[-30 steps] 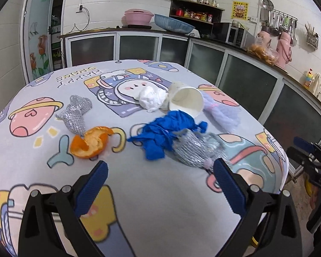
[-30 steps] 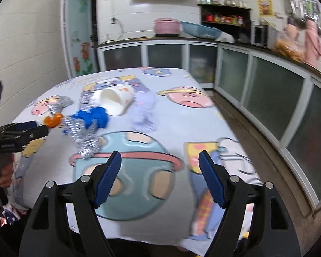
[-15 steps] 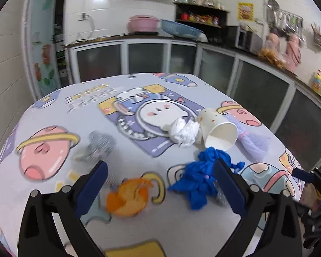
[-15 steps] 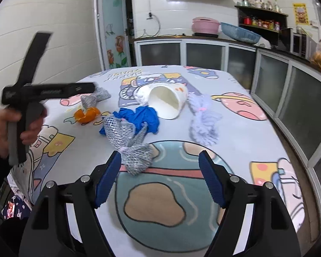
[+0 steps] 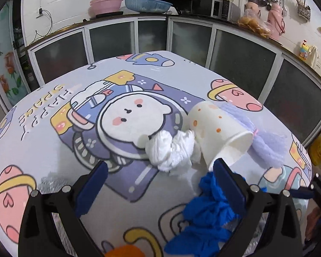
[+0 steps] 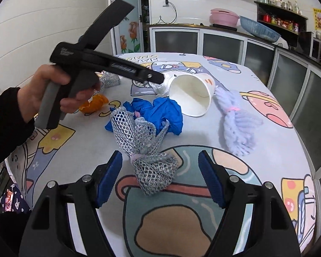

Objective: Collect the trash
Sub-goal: 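Grasp the white tissue with the left tool while the right tool grasps the silver mesh scrubber, then carry the tissue and mesh scrubber over the bin and open both tools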

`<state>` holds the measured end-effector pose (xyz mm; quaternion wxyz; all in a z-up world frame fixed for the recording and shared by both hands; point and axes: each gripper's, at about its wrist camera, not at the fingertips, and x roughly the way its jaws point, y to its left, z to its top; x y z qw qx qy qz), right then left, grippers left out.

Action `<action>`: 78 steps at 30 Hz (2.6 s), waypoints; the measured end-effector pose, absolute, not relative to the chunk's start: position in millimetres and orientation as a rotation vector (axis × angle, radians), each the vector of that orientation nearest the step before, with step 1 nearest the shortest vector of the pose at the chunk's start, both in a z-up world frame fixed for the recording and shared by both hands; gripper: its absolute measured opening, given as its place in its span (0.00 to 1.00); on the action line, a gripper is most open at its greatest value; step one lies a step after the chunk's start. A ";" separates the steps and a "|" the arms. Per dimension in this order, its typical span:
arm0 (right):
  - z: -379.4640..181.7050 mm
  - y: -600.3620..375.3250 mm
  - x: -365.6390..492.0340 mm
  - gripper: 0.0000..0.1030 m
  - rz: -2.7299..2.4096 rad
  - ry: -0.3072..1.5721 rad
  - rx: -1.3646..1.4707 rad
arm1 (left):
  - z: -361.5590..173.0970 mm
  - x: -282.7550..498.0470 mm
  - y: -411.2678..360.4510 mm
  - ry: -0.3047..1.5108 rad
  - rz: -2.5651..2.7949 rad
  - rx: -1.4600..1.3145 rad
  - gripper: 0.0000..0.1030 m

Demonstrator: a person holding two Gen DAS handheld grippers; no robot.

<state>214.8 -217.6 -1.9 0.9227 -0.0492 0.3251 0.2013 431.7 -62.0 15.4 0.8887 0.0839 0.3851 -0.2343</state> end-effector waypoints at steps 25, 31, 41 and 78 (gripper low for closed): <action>-10.8 -205.3 229.0 0.28 0.455 0.729 -0.101 | -6.3 468.5 -65.6 0.882 -0.548 0.066 0.33; -5.7 -208.8 225.5 0.25 0.454 0.720 -0.081 | -0.7 461.1 -63.9 0.856 -0.540 0.079 0.27; 15.3 -212.1 209.2 0.25 0.453 0.675 -0.043 | 25.0 438.8 -31.5 0.803 -0.561 -0.018 0.27; -2.2 -423.1 16.5 0.25 -0.119 0.728 0.168 | 15.9 193.2 -196.6 0.811 -1.032 0.049 0.28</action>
